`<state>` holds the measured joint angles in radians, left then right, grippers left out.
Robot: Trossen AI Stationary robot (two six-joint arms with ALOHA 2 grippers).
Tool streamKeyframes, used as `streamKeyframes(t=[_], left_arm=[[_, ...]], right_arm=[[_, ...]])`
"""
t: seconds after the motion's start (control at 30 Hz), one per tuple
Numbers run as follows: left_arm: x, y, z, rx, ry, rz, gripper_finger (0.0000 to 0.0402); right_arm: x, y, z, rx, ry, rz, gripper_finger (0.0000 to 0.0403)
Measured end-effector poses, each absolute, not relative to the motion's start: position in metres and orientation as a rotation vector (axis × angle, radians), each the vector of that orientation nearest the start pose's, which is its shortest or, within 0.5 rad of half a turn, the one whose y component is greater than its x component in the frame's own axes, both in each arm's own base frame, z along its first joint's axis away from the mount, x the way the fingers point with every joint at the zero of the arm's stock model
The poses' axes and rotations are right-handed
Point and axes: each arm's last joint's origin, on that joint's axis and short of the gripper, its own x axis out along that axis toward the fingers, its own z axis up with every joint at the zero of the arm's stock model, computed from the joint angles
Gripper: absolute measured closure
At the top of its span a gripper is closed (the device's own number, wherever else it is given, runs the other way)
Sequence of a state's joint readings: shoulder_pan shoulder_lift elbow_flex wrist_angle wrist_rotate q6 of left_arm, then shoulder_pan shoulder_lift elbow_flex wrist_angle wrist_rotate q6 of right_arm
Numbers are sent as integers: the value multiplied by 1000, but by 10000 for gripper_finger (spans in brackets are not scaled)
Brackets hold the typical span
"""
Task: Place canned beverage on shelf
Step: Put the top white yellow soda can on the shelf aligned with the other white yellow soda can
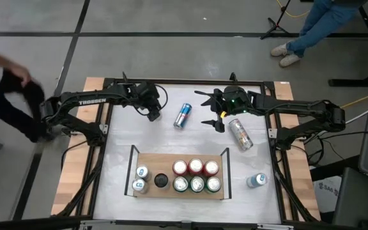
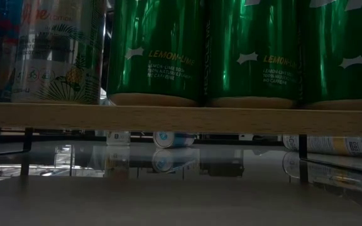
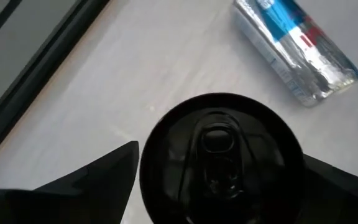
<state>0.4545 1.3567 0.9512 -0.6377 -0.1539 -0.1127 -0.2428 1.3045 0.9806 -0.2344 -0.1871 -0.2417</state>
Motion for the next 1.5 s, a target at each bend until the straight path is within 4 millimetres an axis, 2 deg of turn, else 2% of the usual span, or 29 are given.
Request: streamKeyframes(t=[0.17,0.43,0.63,0.73,0.97,1.1,1.5], left_arm=[[233,118,237,-265,1009,629,88],[239,107,237,-233,1010,579,168],[241,92,242,-246,1011,466,170],[244,82,256,-242,1009,409,170],[258,48,297,-193,958,237,170],[263,23,311,-179,922,156,170],[265,-46,311,-206,925,51,162]], right_arm=[[276,-63,286,-117,548,12,31],[277,-63,286,-116,548,12,31],[277,-63,286,-117,548,12,31],[276,-63,286,-116,549,12,31],[276,-63,286,-116,549,12,31],[276,-63,286,-116,549,13,31],[276,-63,286,-116,550,13,31]])
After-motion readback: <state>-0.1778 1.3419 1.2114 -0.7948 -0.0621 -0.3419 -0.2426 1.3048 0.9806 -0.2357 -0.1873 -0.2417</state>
